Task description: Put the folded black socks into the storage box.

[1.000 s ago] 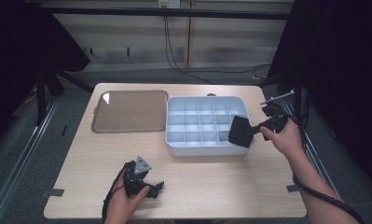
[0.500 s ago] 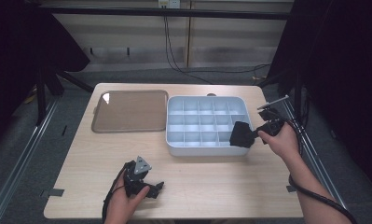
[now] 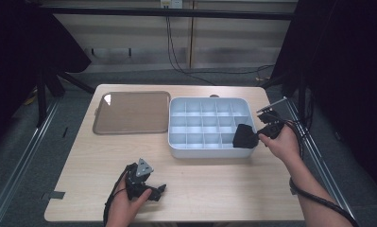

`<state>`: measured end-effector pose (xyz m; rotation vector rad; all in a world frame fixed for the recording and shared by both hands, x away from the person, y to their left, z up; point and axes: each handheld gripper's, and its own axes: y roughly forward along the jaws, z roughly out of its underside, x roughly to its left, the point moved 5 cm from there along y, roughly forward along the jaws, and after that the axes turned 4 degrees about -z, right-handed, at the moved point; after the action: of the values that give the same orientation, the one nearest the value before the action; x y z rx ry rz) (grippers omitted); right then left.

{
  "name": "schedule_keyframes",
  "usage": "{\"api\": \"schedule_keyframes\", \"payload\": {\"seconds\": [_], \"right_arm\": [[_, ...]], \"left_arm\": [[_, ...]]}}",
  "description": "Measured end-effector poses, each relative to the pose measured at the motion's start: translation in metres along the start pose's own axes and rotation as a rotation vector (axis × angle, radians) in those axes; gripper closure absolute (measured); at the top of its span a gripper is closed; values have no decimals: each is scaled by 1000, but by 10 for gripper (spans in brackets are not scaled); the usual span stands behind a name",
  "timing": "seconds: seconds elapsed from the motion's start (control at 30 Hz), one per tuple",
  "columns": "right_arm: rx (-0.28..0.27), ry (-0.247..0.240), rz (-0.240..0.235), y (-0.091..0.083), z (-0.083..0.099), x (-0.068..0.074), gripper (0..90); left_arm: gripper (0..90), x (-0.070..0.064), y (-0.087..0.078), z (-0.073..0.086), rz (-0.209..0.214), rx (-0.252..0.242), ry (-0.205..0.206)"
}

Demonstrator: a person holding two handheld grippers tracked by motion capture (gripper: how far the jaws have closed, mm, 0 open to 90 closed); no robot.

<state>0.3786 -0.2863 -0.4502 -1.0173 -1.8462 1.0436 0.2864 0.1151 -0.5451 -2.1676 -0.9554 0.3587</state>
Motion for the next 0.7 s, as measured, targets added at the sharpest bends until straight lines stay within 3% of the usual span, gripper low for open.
{"api": "schedule_keyframes", "payload": {"seconds": [0.2,0.3,0.7], "right_arm": [[-21,-41,53,-4,-2,1,634],[6,-94,139,-6,-2,0,572],[-22,-61,106,-8,1,-6,512]], "left_arm": [[0,0,0,0,0,0,0],[0,0,0,0,0,0,0],[0,0,0,0,0,0,0]]}}
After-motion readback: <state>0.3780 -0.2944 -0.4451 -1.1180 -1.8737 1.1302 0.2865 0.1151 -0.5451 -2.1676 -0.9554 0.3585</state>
